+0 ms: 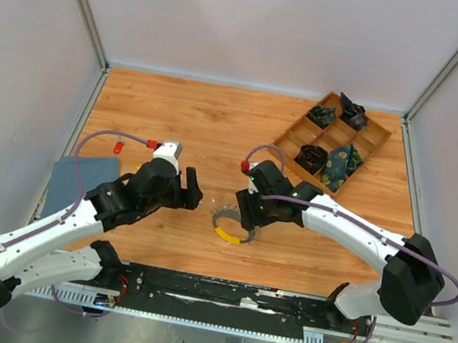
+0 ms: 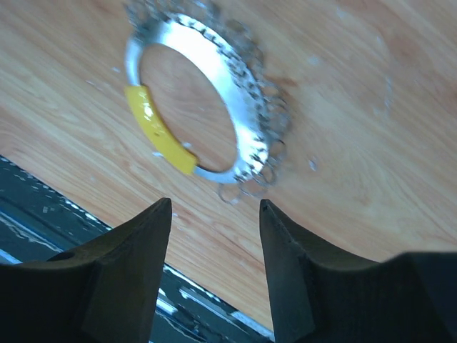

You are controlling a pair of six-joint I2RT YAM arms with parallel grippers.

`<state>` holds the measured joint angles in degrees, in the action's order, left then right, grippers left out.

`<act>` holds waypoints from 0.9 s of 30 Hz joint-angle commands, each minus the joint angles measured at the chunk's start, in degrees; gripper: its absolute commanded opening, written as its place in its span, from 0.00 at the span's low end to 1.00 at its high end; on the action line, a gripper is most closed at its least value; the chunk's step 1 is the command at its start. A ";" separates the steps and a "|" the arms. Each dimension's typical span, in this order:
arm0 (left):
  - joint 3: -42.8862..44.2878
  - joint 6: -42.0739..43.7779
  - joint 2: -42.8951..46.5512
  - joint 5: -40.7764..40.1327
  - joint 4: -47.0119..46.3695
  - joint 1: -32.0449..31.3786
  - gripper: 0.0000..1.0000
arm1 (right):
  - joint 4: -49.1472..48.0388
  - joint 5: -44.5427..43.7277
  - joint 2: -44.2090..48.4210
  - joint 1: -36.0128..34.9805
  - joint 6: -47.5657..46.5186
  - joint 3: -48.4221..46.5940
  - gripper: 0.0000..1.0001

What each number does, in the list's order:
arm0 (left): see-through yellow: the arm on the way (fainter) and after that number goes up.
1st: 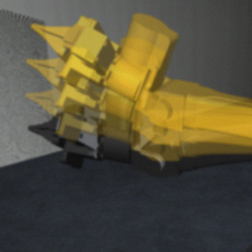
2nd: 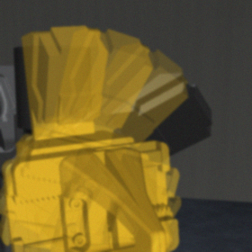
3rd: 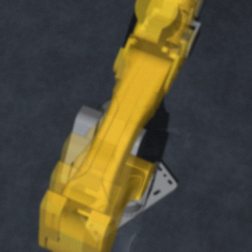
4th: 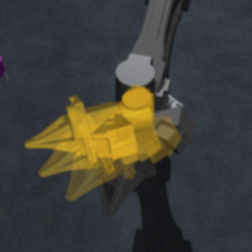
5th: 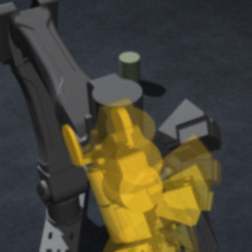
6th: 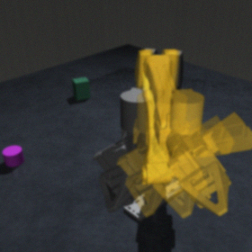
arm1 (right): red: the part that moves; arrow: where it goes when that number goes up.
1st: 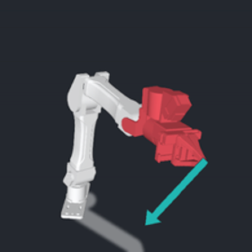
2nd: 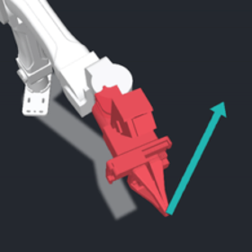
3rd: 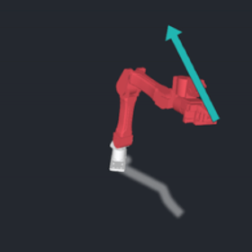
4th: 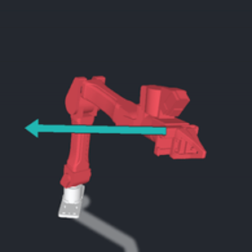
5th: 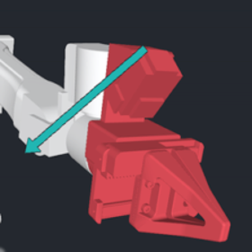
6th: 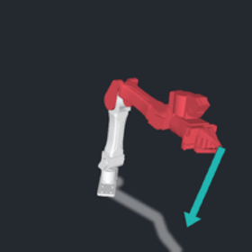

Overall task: Put the keys on the keyring
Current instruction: Move the keyring to the center of the board.

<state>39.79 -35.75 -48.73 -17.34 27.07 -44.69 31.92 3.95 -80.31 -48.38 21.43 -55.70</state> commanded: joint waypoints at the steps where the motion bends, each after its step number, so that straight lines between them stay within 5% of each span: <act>1: -0.43 -1.74 2.16 -1.77 -0.76 0.54 0.83 | -1.25 -2.84 -4.71 -5.21 -1.32 -6.96 0.53; 9: 2.11 -3.37 8.12 -7.82 3.42 0.83 0.81 | -0.51 -6.51 -15.44 -12.26 1.35 -17.72 0.49; 27: 3.20 -2.84 12.53 -7.72 6.24 0.84 0.77 | 2.09 -1.34 -27.15 -9.77 -0.91 -25.13 0.34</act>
<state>42.00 -38.00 -36.45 -23.75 33.30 -44.31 33.47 0.97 -106.43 -59.16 20.67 -79.31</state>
